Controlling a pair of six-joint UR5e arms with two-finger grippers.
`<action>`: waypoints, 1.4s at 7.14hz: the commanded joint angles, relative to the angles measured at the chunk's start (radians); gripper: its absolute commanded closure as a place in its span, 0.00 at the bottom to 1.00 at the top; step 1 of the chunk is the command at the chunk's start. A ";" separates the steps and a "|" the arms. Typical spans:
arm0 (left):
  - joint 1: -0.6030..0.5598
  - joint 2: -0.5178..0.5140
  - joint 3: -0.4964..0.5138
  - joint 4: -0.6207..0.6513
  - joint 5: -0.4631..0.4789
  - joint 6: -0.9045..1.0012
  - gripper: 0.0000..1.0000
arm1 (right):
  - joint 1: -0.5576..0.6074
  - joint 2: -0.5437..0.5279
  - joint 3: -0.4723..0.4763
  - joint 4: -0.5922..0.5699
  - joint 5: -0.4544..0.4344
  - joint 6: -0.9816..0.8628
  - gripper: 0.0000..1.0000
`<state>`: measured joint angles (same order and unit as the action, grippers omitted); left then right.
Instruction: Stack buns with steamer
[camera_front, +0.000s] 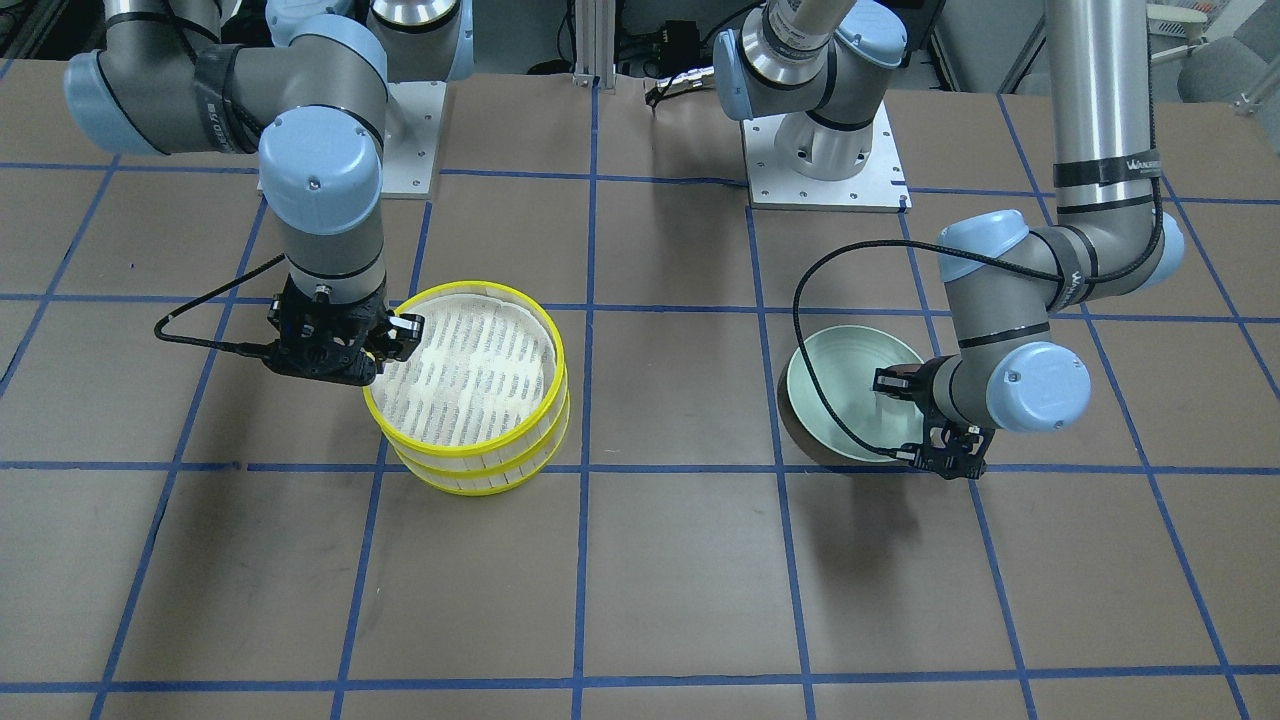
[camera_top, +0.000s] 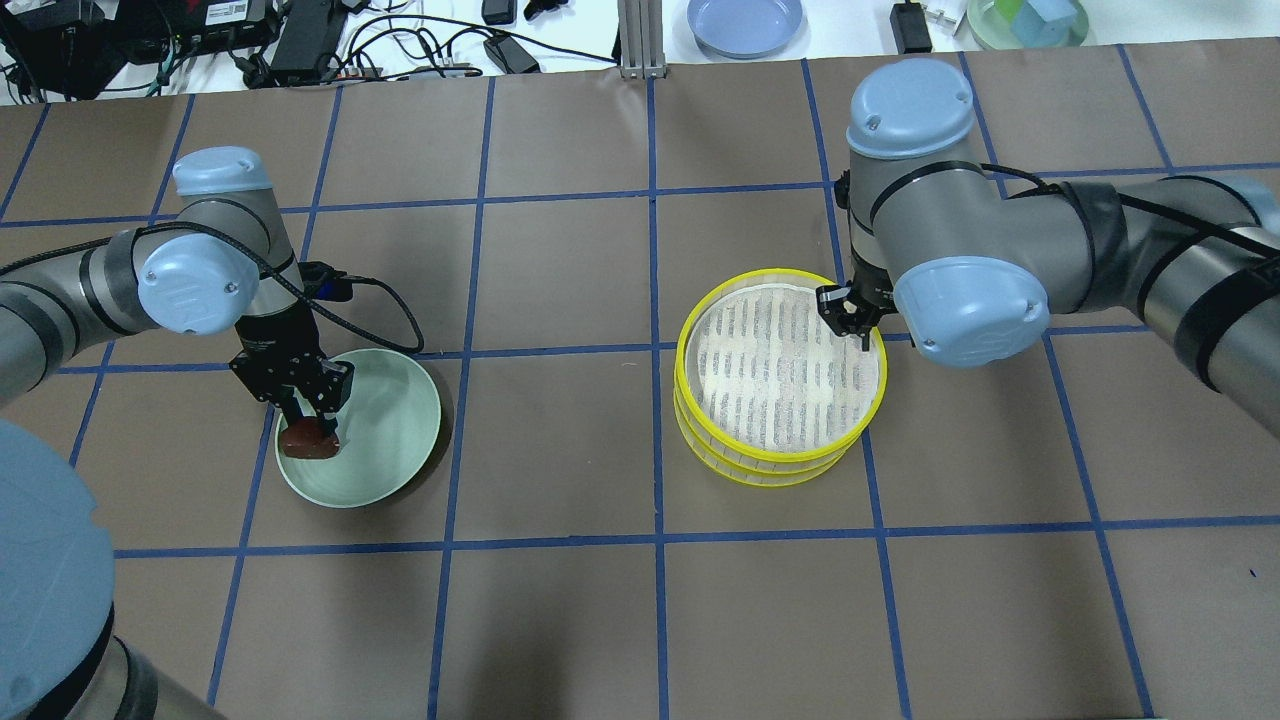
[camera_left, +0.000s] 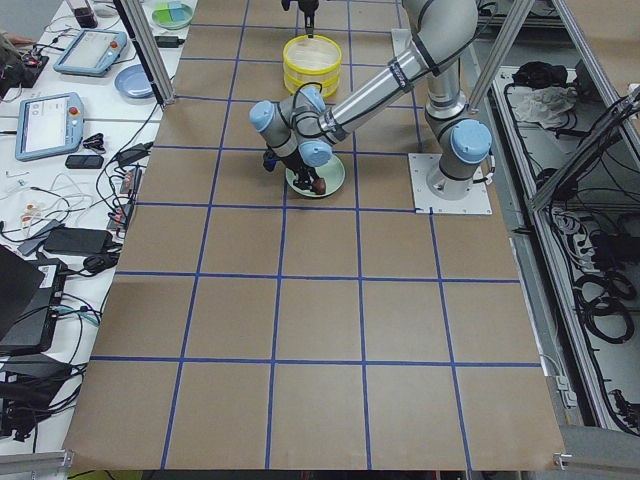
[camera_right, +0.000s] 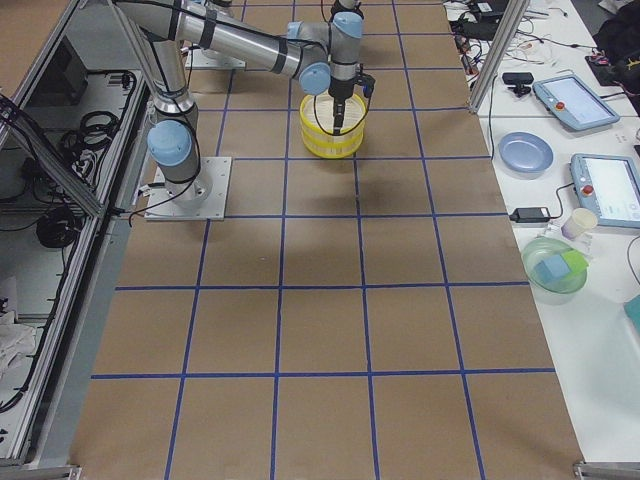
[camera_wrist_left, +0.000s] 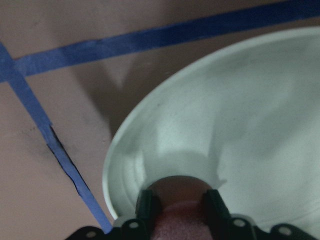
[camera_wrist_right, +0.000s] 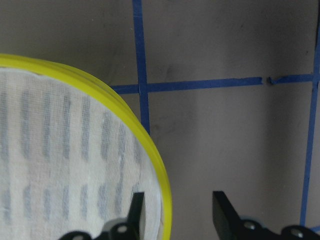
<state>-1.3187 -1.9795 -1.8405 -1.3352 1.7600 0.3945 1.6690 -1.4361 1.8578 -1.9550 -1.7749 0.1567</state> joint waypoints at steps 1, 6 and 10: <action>0.000 0.004 0.018 0.002 -0.011 0.004 1.00 | -0.002 -0.076 -0.194 0.180 0.114 -0.003 0.01; -0.098 0.108 0.215 -0.152 -0.215 -0.226 1.00 | -0.005 -0.124 -0.467 0.510 0.178 -0.037 0.00; -0.365 0.188 0.270 -0.135 -0.506 -0.539 1.00 | -0.005 -0.133 -0.431 0.502 0.140 -0.112 0.00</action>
<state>-1.5995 -1.8066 -1.5776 -1.4904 1.3713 -0.0495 1.6661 -1.5670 1.4225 -1.4512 -1.6321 0.0518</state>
